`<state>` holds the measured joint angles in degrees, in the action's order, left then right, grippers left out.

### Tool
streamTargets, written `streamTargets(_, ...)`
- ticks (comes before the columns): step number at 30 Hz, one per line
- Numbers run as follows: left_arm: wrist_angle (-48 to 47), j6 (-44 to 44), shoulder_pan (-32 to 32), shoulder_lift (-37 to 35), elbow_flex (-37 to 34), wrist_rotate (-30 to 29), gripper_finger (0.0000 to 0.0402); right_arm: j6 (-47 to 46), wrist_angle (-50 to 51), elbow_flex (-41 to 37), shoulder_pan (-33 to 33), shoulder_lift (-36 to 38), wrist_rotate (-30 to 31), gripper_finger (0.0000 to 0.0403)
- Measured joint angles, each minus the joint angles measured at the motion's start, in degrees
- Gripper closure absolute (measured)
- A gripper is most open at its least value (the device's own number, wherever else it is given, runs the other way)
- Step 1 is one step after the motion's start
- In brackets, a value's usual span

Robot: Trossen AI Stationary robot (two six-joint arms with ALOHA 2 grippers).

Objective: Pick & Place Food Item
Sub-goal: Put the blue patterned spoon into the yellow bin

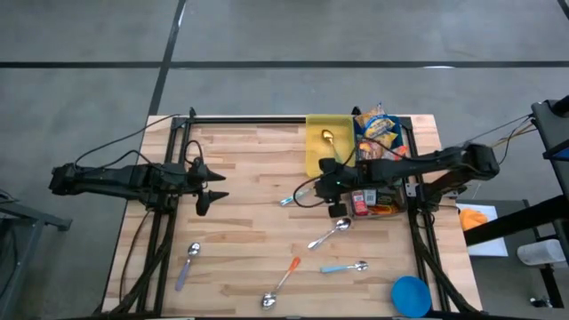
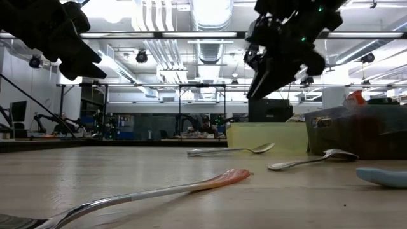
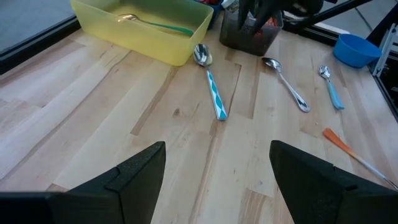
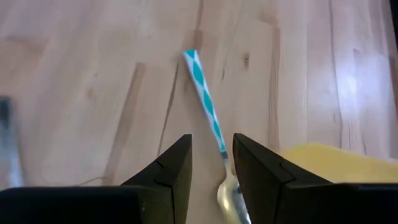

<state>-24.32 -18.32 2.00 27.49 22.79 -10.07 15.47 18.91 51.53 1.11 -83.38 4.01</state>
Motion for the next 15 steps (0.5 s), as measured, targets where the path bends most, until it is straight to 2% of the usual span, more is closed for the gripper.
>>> streamTargets(5, 0.0, 0.0, 0.0, 0.0, 0.0, 0.0, 0.0112, 0.9, -4.8, 0.0, 1.0, -3.6, 0.0, 0.0290)
streamTargets(10, 0.0, 0.0, 0.0, 0.0, 0.0, 0.0, 0.0112, 5.5, -5.9, 0.0, 2.3, -7.0, 0.0, 0.0290)
streamTargets(15, 0.0, 0.0, 0.0, 0.0, 0.0, 0.0, 0.0112, 5.8, -6.1, 0.2, 3.8, -10.7, 0.0, 0.0290)
